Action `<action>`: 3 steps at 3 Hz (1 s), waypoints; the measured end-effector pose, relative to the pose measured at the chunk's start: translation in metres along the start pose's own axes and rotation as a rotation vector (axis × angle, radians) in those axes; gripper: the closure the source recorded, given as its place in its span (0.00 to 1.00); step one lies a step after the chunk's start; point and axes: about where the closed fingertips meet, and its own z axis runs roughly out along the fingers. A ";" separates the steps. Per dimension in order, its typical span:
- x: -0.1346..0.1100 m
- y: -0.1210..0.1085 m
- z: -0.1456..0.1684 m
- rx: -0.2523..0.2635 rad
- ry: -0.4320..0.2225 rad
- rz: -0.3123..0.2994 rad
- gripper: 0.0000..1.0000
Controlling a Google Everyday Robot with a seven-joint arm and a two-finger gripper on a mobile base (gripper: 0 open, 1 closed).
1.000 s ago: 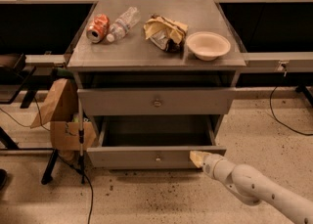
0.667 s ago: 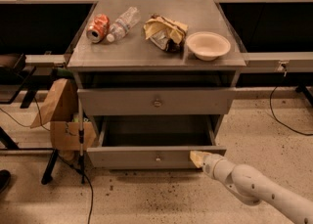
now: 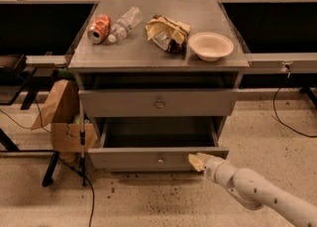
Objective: Close middle drawer
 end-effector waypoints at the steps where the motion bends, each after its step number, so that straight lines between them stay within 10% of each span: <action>1: -0.003 0.004 0.007 0.021 -0.010 0.005 0.82; 3: -0.009 0.007 0.013 0.113 0.032 -0.007 1.00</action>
Offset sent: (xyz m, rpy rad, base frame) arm 0.0389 0.0382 0.0177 -0.2144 0.0557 -0.0987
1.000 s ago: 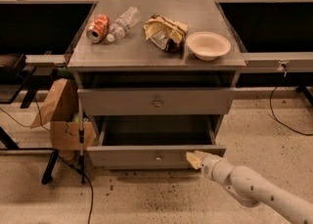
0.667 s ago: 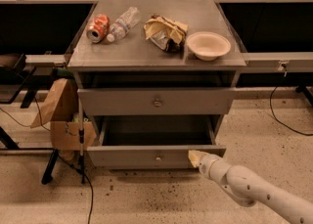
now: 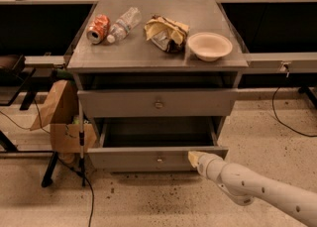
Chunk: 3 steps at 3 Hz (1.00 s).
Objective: Close middle drawer
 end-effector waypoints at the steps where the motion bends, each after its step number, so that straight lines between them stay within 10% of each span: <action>1: -0.001 0.001 0.001 0.006 0.007 -0.006 1.00; 3: -0.001 0.000 0.003 0.010 0.011 -0.009 1.00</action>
Offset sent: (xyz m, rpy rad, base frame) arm 0.2020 0.0154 -0.0144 -0.2522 0.1256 -0.0234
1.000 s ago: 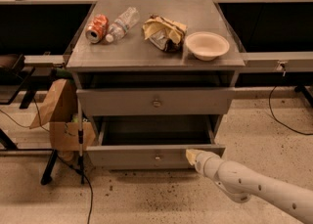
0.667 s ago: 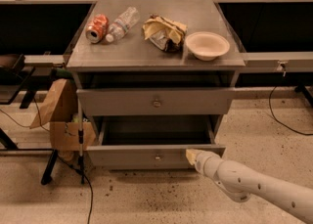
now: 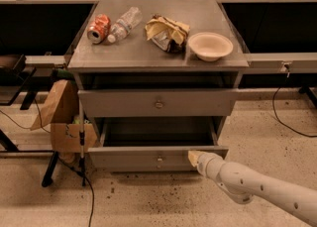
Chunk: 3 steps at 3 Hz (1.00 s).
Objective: Close middle drawer
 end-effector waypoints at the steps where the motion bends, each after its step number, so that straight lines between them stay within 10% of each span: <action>1: -0.006 -0.007 -0.002 0.019 0.025 -0.006 1.00; 3: 0.039 -0.058 -0.118 0.190 0.230 0.086 1.00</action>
Offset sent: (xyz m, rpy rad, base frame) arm -0.0501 -0.1376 0.1156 -0.2450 0.1629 -0.2161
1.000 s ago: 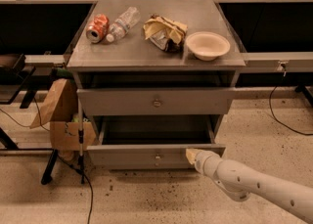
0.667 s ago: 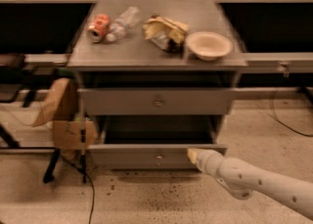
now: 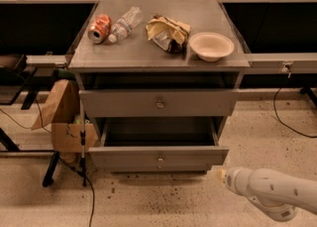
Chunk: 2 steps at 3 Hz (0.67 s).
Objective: Close middle drawer
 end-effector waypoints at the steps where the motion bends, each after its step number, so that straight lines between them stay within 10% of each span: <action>1: -0.008 -0.058 -0.106 0.128 -0.022 0.016 1.00; 2: -0.039 -0.074 -0.164 0.150 -0.032 -0.038 1.00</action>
Offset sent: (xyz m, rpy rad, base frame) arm -0.0856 -0.2135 0.2142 -0.2800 0.0040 -0.1495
